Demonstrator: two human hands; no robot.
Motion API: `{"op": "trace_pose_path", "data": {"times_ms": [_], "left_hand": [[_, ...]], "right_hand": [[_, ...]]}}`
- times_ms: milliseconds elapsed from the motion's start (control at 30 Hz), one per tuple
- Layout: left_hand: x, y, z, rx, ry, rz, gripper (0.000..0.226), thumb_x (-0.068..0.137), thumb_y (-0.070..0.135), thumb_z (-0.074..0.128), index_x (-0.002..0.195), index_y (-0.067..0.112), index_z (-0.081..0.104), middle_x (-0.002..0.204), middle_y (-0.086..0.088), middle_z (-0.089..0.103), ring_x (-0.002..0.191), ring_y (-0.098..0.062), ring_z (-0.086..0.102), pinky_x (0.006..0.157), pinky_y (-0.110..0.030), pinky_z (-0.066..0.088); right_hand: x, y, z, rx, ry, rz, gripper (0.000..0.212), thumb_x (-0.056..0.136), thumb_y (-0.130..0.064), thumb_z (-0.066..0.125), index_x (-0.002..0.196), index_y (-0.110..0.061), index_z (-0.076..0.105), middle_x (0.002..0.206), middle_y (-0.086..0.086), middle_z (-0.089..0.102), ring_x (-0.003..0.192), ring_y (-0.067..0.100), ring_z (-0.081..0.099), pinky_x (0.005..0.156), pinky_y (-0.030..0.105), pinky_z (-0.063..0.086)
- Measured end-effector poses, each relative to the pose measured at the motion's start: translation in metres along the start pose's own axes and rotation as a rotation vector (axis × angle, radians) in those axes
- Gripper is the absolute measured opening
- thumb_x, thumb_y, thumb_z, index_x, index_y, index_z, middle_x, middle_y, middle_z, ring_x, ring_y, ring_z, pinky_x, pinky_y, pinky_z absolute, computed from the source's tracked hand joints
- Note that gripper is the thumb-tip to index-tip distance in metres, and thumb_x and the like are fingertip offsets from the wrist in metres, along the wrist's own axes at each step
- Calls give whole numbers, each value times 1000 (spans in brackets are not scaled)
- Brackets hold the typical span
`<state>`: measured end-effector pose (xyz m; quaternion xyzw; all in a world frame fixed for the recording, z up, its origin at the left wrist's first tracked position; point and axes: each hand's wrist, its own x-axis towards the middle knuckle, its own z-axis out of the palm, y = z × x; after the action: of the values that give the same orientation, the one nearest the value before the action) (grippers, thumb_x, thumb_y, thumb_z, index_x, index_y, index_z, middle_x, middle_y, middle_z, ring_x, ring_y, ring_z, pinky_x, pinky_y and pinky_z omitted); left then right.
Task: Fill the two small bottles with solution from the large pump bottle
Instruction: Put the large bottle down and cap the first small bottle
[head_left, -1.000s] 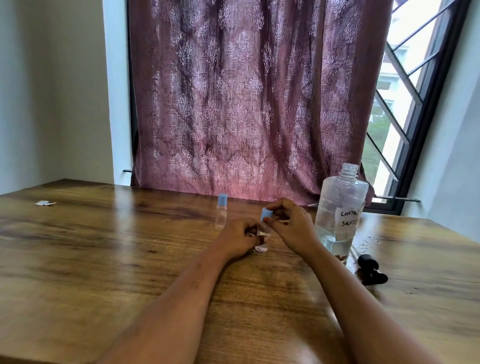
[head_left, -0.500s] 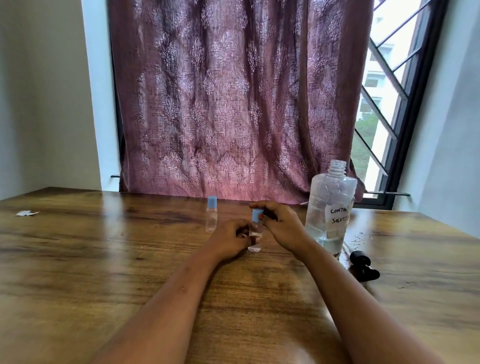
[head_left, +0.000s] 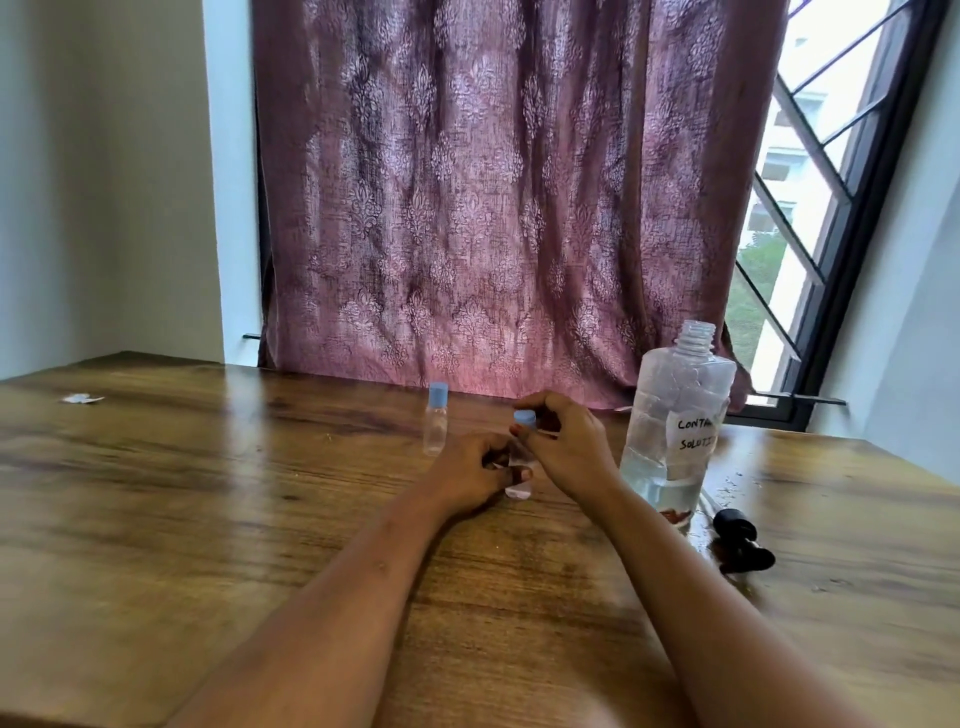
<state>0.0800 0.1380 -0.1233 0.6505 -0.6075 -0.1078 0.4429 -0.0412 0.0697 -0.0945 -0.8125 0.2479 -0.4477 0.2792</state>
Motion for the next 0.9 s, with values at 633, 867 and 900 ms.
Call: {"op": "trace_pose_path", "data": {"times_ms": [633,867,900], "left_hand": [[5,-1,-2,11,-32,-12,27,84,26,68,110,20,67,85,7,62,77,-5,55,67,-7,40],[5,-2,-1,-50,-62,-55,33,84,27,67,117,21,64,118,-3,66,109,-15,60,99,-31,46],[5,-2,0,-46,-64,-60,34,84,27,67,118,22,63,119,-3,65,110,-15,60,100,-31,46]], "right_hand": [[6,16,-7,97,-15,17,28,70,-13,80,93,-22,67,86,-1,69,75,5,62,67,12,49],[7,15,0,274,-46,83,22,90,-34,58,111,-30,61,108,-5,65,104,15,61,89,28,49],[6,14,1,351,-73,95,20,93,-34,52,112,-35,59,114,-3,63,109,15,59,93,32,48]]}}
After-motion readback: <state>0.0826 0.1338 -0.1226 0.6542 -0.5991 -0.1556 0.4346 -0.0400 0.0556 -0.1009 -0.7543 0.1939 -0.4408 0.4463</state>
